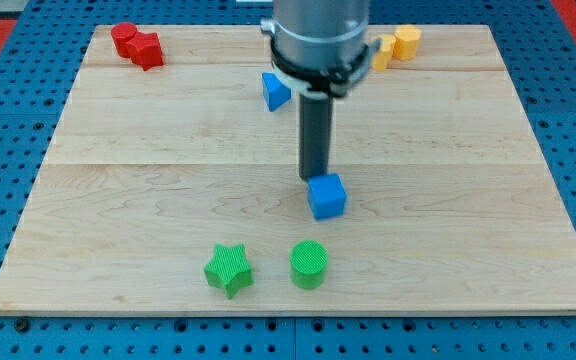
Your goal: Push the blue cube to the top left of the green circle
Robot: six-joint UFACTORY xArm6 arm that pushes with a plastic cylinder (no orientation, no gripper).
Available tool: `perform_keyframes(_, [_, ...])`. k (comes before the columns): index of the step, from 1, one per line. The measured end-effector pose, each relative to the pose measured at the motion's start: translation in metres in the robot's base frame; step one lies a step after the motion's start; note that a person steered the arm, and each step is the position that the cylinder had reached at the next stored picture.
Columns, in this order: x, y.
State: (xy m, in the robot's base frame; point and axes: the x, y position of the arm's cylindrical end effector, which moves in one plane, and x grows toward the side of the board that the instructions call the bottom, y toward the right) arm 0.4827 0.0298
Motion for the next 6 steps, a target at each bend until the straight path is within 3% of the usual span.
perform_keyframes(1, [0.02,-0.01])
perform_keyframes(3, [0.007,0.067])
perform_keyframes(4, [0.027,0.086])
perform_keyframes(6, [0.025,-0.018])
